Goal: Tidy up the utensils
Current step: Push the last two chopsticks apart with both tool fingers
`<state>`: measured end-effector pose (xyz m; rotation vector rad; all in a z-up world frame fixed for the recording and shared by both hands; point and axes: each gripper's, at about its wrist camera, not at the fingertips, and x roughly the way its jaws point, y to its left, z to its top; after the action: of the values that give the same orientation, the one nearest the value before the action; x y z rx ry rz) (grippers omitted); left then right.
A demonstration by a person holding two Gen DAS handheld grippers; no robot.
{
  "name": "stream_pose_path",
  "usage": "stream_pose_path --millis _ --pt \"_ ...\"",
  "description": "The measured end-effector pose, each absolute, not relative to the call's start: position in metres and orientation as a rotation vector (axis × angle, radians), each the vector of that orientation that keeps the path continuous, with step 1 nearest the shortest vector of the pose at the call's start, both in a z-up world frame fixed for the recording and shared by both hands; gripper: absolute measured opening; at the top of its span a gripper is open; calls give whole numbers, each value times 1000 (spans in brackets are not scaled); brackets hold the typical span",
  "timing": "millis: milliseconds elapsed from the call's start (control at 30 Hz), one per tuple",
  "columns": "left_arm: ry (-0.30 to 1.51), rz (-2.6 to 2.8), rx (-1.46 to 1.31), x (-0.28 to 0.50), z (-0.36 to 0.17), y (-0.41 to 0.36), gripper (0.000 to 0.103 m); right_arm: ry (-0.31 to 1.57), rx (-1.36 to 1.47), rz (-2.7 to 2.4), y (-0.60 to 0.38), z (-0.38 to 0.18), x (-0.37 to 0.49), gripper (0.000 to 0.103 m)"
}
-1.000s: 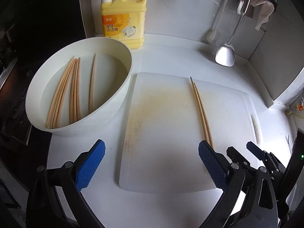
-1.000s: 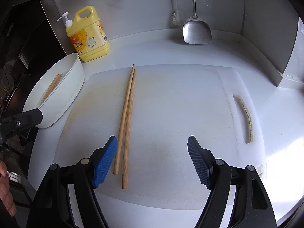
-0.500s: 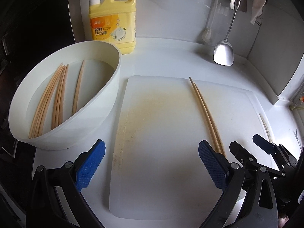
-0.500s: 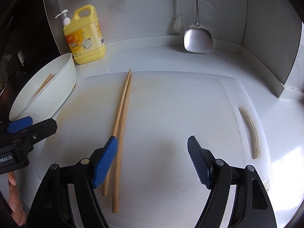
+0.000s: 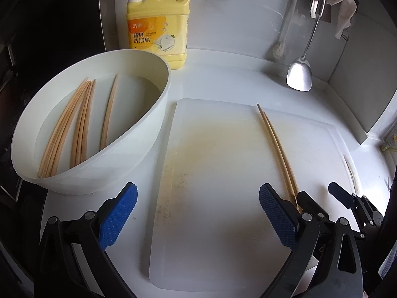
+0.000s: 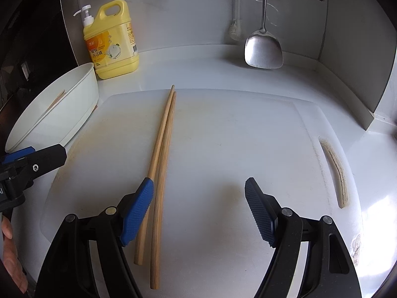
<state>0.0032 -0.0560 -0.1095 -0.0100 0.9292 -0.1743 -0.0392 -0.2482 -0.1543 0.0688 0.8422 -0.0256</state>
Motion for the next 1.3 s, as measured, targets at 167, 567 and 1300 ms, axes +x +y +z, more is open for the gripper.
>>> stream_pose_path --millis 167,567,1300 --pt "937 -177 -11 2 -113 -58 97 835 43 -32 -246 -154 -40 73" --pt "942 -181 -24 4 -116 -63 97 818 -1 2 -237 -155 -40 57" --pt "984 -206 -13 19 -128 -110 97 807 26 1 -268 -148 -42 8"
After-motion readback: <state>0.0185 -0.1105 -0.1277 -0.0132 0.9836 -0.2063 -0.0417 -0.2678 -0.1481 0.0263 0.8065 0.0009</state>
